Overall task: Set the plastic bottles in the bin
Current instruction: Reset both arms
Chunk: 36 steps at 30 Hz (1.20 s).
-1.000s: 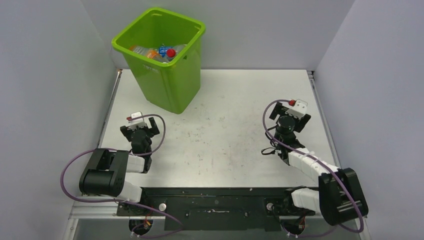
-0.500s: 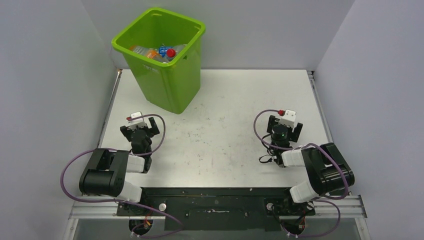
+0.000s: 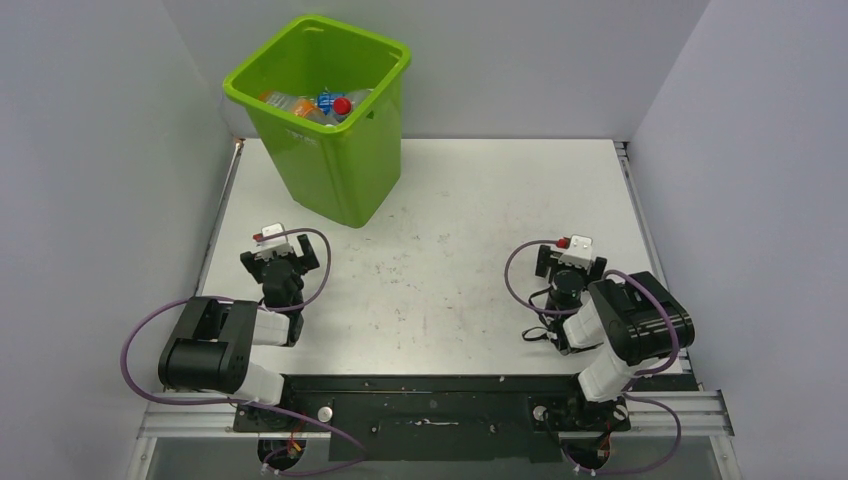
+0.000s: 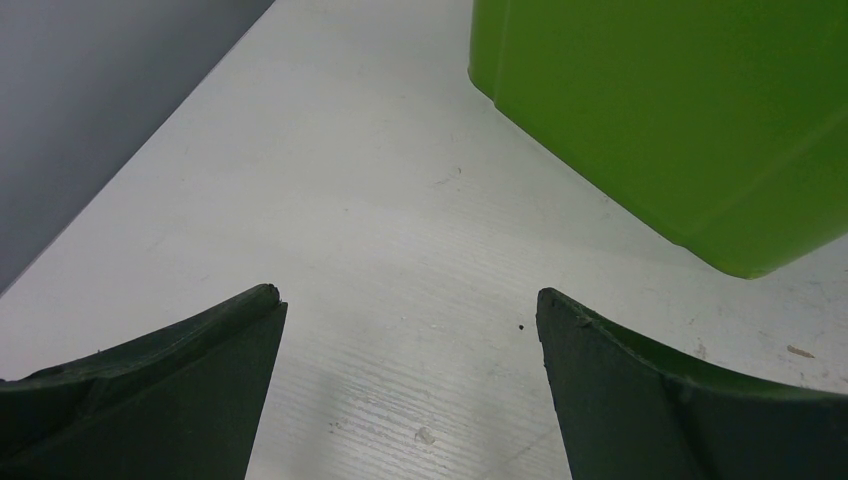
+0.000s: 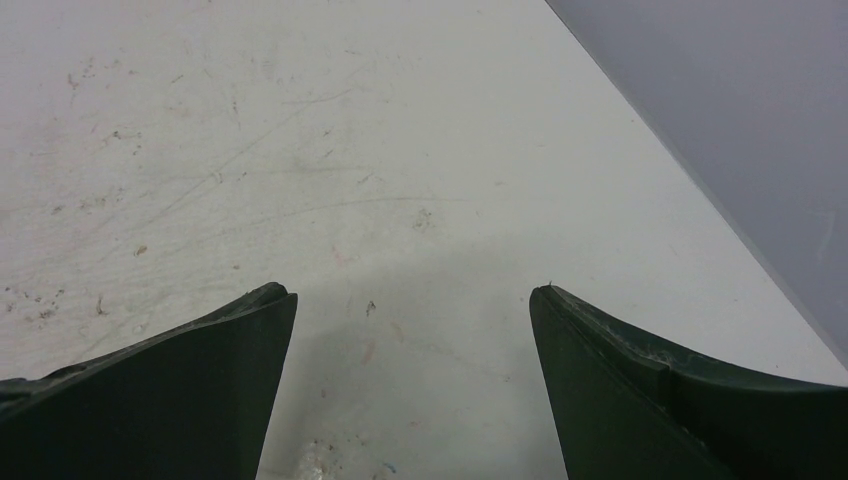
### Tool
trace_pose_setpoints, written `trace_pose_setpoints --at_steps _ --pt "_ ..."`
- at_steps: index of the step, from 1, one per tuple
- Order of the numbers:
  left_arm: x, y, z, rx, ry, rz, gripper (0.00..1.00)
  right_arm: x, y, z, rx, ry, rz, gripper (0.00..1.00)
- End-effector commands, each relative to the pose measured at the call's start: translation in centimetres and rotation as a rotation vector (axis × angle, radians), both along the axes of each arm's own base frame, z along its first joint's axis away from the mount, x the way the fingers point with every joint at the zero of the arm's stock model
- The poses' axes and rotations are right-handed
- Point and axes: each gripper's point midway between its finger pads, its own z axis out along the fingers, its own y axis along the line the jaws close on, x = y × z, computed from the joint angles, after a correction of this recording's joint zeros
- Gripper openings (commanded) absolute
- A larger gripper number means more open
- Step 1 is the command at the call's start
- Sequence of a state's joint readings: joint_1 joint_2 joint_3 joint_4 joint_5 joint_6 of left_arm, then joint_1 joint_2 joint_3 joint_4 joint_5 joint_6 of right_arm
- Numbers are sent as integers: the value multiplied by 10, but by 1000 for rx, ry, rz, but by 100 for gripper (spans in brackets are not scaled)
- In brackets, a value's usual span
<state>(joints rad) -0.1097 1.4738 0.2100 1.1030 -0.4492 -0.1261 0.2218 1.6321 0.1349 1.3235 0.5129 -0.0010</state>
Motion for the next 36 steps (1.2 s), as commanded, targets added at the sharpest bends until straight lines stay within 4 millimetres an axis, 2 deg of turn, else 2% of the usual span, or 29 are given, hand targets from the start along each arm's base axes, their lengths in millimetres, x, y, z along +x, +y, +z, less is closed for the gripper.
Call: trace_pose_setpoints --at_steps 1,11,36 --pt "9 0 18 -7 -65 9 96 28 3 21 54 -73 28 90" --pt "11 0 18 -10 -64 6 96 39 -1 14 107 -39 59 90" --pt "10 -1 19 -6 -67 6 96 36 -2 17 95 -51 56 90"
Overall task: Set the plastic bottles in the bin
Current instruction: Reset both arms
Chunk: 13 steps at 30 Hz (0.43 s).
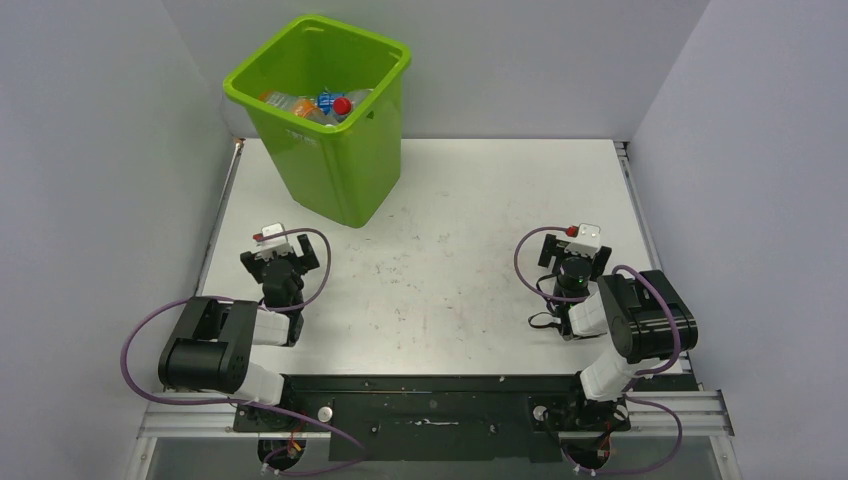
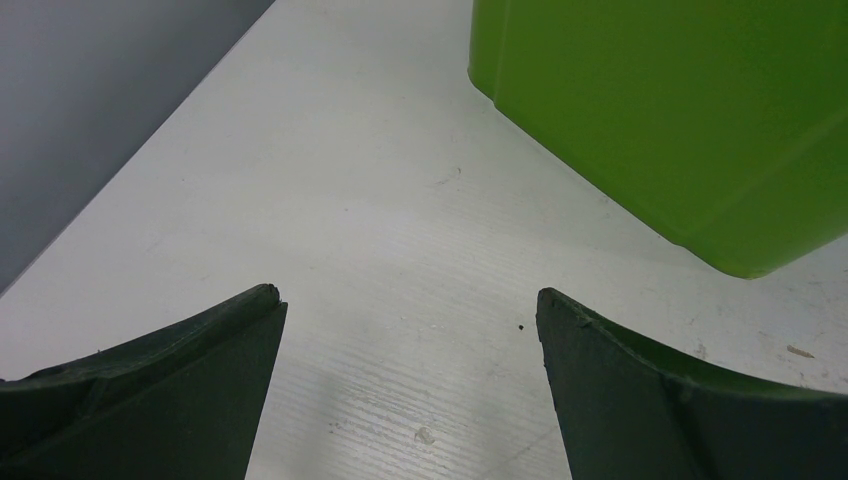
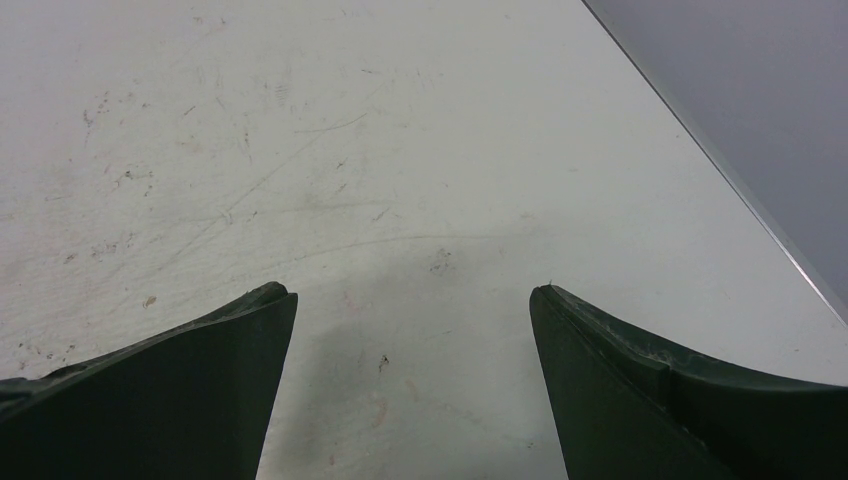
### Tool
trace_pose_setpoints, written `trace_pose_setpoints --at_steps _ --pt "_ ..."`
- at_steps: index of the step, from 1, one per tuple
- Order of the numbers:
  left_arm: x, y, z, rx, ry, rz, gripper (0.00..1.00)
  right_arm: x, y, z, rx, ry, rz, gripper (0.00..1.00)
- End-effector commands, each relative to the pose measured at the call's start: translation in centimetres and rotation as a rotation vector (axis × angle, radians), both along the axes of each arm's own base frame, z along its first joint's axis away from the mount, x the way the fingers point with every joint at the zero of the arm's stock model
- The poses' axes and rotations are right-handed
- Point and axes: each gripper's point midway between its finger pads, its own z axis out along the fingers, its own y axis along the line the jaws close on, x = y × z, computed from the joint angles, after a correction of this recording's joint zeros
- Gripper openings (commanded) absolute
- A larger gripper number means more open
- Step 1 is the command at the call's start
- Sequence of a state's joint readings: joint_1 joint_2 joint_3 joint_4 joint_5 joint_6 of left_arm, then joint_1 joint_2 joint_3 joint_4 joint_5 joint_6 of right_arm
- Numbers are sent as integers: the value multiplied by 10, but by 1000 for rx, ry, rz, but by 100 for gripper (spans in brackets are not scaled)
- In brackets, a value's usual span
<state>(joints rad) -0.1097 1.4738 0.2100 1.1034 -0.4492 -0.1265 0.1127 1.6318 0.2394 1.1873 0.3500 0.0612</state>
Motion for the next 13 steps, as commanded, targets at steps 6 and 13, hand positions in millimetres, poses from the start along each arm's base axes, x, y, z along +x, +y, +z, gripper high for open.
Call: trace_pose_setpoints --at_steps 6,13 --pt "10 -1 18 -5 -64 6 96 7 4 17 14 -65 13 90" --pt "10 -1 18 -8 -62 4 96 7 4 16 14 -64 14 90"
